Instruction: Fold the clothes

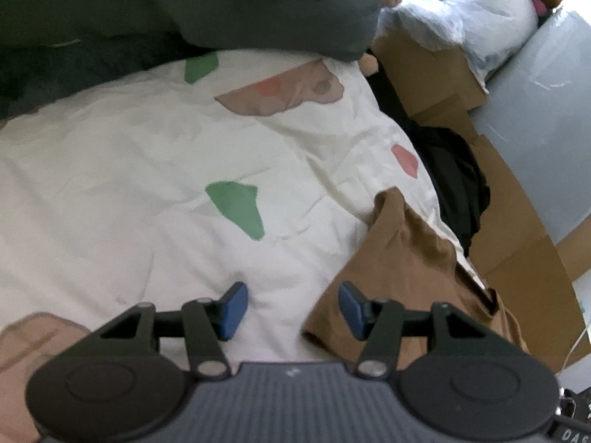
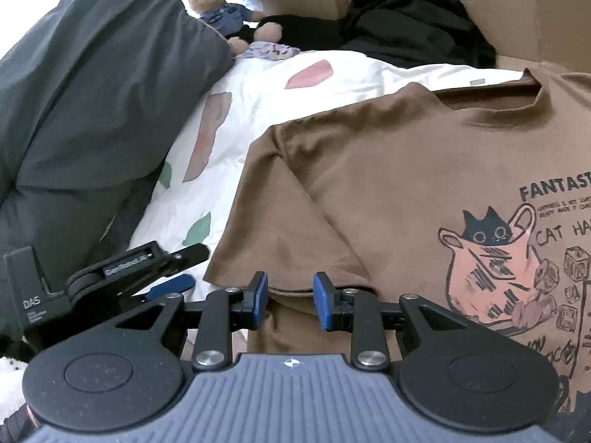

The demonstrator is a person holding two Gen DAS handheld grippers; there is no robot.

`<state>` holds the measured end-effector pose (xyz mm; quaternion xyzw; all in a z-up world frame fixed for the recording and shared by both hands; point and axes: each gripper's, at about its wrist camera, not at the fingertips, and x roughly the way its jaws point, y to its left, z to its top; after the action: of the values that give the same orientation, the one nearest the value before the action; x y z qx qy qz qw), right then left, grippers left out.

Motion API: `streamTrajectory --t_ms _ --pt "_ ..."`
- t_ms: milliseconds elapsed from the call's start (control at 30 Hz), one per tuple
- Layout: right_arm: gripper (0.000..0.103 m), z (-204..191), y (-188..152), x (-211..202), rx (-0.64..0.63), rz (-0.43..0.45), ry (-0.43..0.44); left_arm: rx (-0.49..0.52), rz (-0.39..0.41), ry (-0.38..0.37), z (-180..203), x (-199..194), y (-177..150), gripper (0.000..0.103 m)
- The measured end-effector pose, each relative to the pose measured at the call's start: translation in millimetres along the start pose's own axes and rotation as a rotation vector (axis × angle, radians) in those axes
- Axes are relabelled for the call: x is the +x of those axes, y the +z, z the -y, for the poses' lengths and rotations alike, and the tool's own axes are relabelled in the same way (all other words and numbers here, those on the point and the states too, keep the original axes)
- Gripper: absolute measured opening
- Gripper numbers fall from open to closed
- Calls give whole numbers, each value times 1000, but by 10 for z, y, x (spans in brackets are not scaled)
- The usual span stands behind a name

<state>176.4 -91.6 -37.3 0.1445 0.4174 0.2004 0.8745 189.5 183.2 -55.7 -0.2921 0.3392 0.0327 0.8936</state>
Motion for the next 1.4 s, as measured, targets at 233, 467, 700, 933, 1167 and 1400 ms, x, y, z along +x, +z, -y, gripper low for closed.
streamTrajectory --t_ms 233,467,700,933,1167,1400 --pt "31 8 -9 11 -15 -4 -6 26 -21 -79 -14 -1 -54 47" --pt "31 14 -42 11 -26 -13 -15 130 -39 -50 98 162 -180 46" --pt "31 -92 -19 6 -89 -2 -1 69 -90 -135 63 157 -105 4" --pt "31 -275 30 44 -183 4 30 0 -88 -236 217 -14 72 3" --pt "45 -509 100 74 -271 48 20 22 -116 -348 619 -107 159 3" --pt "45 -547 228 107 -336 98 -24 8 -148 -402 844 1 156 3"
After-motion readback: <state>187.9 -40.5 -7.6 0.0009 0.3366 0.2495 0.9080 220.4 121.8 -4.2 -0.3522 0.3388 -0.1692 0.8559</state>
